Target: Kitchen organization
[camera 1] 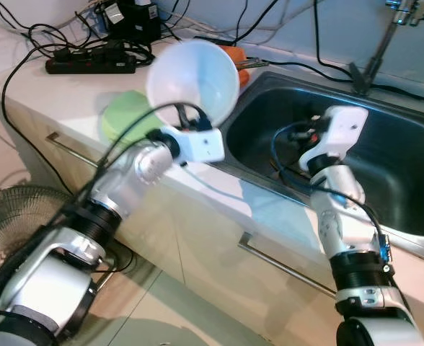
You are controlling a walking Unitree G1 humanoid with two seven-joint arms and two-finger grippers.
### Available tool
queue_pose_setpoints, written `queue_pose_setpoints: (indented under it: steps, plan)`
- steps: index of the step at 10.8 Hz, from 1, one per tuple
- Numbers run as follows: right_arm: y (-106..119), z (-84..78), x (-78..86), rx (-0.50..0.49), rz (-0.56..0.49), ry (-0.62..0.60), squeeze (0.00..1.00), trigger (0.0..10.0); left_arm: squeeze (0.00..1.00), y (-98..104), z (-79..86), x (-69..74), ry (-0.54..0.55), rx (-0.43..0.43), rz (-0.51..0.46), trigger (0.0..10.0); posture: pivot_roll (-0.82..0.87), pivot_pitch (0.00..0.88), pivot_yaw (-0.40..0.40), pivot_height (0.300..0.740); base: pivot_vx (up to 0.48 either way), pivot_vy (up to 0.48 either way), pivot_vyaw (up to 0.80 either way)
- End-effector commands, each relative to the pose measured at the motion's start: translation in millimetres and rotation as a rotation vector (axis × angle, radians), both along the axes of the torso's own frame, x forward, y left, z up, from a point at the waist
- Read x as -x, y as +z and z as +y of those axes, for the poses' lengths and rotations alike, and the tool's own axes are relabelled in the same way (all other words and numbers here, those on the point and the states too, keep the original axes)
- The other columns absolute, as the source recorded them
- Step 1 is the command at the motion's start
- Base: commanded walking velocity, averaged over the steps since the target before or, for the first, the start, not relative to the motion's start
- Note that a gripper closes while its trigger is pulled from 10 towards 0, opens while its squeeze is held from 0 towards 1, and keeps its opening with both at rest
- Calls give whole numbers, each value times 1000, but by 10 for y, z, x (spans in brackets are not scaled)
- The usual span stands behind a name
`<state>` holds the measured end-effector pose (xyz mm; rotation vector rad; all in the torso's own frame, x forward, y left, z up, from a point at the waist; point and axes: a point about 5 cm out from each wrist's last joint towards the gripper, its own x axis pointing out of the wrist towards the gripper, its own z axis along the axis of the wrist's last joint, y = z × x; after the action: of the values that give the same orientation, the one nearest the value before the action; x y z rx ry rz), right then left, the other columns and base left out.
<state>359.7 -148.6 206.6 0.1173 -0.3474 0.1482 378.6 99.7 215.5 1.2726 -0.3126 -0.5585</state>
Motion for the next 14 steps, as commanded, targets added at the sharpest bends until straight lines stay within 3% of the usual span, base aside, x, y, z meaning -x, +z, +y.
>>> queue_pose_setpoints:
  steps: [1,3,4,6,7,8,9,10,11,12,14]
  plan:
    - [147,-1,-8,-4,-39,23,0,10000,0,11,-115,45,-54,-12,-13,10000,144,24,40,740,0,0,0]
    - [382,19,36,11,-101,99,0,10000,0,-147,-309,79,-90,-30,19,10000,131,27,48,740,0,0,0]
    - [443,44,58,38,-117,132,1000,10000,0,-146,-371,67,-96,-24,22,10000,125,33,50,740,0,0,0]
    - [440,3,63,78,-90,117,976,10000,0,-124,-407,55,-96,-17,20,10000,124,50,54,740,0,0,0]
    - [434,8,69,106,-76,132,200,10000,0,-121,-408,52,-97,-22,17,10000,126,56,55,740,0,0,0]
    - [450,51,87,166,-55,171,0,10000,0,-105,-397,36,-97,-41,6,10000,122,61,55,740,0,0,0]
    - [457,85,89,181,-37,196,808,10000,0,-80,-398,28,-101,-61,-13,10000,122,61,55,740,0,0,0]
    - [462,121,88,189,-24,213,1000,10000,0,-46,-406,21,-105,-84,-37,10000,124,62,52,740,0,0,0]
    - [469,181,83,226,-9,228,1000,10000,0,-15,-415,5,-115,-133,-68,10000,125,62,49,740,0,0,0]
    - [469,221,82,245,8,238,0,10000,0,-1,-416,-3,-124,-165,-87,10000,126,64,46,740,0,0,0]
    - [463,304,103,255,16,268,0,10000,0,57,-415,-8,-131,-178,-124,10000,130,63,42,740,0,0,0]
